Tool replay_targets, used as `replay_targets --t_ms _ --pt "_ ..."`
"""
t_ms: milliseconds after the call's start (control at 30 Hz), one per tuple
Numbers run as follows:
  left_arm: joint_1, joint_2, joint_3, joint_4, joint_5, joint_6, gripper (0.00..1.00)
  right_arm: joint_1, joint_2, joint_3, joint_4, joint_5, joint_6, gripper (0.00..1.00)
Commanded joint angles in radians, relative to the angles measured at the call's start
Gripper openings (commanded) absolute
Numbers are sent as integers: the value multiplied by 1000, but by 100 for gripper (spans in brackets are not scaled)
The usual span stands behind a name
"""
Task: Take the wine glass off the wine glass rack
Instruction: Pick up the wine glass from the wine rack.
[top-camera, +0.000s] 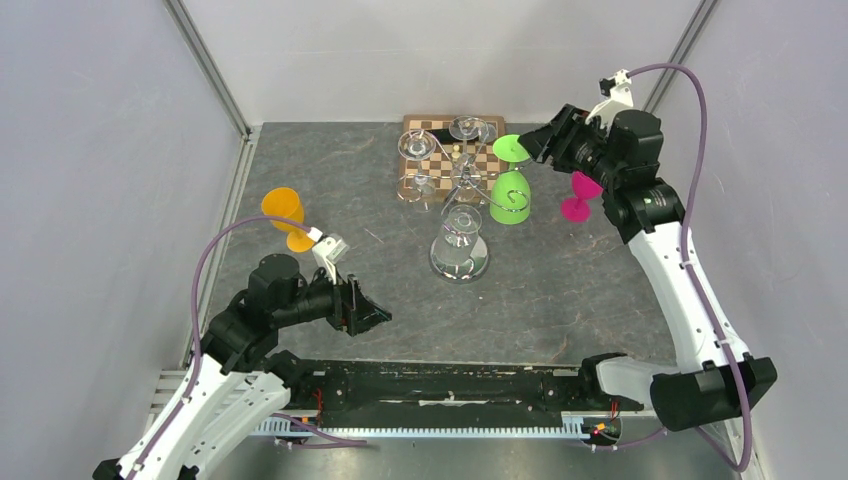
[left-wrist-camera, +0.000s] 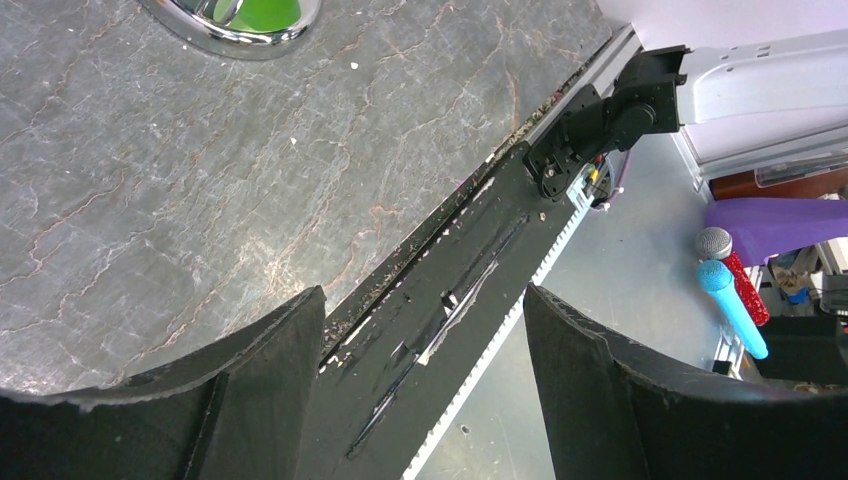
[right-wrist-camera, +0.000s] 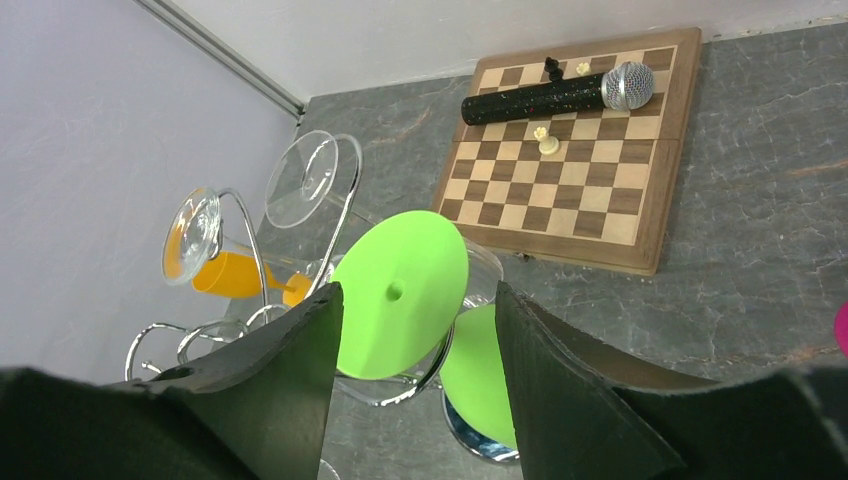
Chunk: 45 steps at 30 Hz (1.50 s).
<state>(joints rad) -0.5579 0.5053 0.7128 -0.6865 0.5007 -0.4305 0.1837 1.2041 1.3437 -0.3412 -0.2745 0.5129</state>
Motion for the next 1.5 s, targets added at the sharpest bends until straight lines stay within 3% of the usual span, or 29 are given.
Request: replay_targets --t_ms 0,467,900,1467 --pt "0 8 7 15 6 -45 79 -7 24 54 85 -16 26 58" --pt "1 9 7 16 6 -44 79 -8 72 40 140 -86 83 53" --pt "1 1 7 16 -2 -46 79 -7 67 45 180 -135 131 38" --pt "0 -16 6 17 -10 -49 79 -7 40 3 152 -203 143 28"
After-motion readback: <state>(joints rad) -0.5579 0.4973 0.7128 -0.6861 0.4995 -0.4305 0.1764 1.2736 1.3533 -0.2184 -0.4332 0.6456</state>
